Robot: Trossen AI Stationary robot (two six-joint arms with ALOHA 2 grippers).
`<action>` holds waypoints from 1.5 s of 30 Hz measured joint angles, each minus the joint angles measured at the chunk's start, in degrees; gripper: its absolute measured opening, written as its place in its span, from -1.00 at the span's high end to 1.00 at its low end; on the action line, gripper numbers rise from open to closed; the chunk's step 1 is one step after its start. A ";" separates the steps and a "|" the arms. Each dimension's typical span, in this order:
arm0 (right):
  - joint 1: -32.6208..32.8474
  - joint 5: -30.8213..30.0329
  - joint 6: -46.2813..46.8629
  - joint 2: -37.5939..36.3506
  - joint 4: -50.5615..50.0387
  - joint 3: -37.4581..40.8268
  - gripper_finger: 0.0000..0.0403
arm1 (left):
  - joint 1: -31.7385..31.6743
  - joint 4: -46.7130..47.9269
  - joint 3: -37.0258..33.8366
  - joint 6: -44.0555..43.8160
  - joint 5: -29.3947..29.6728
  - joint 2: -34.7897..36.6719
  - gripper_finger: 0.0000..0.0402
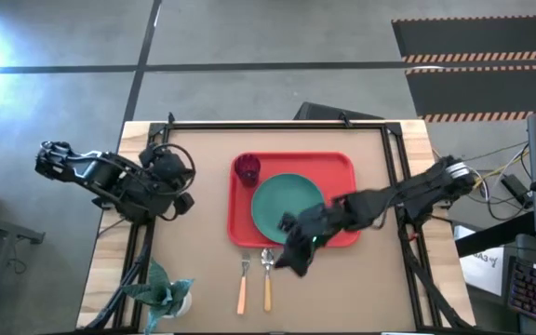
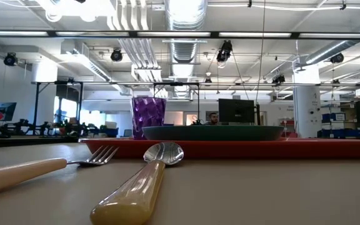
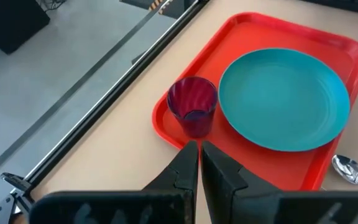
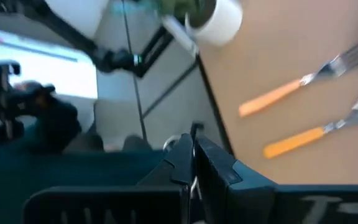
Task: Pick and place plate/cup/fork/spoon on tray
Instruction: Put the yellow spoon beside the green plate on the red tray
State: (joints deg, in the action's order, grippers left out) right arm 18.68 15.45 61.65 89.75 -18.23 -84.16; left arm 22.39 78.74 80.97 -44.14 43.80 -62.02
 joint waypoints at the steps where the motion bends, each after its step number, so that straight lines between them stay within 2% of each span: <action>1: 0.71 0.54 0.54 1.51 -0.02 -1.00 0.95 | 0.00 0.00 0.00 0.00 0.15 0.29 1.00; 8: 2.49 5.72 1.39 10.49 -9.25 -8.16 0.91 | 0.00 -0.11 -0.81 1.07 2.00 0.85 1.00; 12: 2.44 10.29 1.26 14.48 -15.49 -11.83 0.76 | 0.00 -0.14 -0.87 1.62 2.13 0.08 1.00; 14: 2.44 10.61 0.38 16.41 -19.34 -13.72 0.65 | 0.00 -0.13 -0.90 1.66 2.13 -0.24 1.00; 18: 2.33 9.10 -1.16 19.39 -23.50 -16.76 0.41 | 0.02 -0.20 -1.00 2.58 2.15 -0.68 1.00; 25: 2.16 1.02 2.13 23.52 -27.43 -20.96 0.10 | 0.02 -0.22 -1.64 2.84 2.72 -0.50 1.00; 30: 2.56 -0.67 5.87 28.19 -34.62 -24.85 0.05 | 0.04 -0.20 -1.66 4.53 2.79 -0.46 1.00; 39: 4.34 -0.49 11.10 38.05 -35.67 -33.40 0.05 | 0.04 -0.19 -1.68 4.63 2.79 -0.35 1.00; 45: 4.30 -0.51 14.38 41.74 -39.03 -36.87 0.05 | 0.13 -0.20 -1.77 4.61 2.77 -0.42 1.00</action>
State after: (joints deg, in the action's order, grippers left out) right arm 22.98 14.94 76.04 131.49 -57.26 -121.03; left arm 22.52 78.54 79.20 -39.53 46.57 -62.43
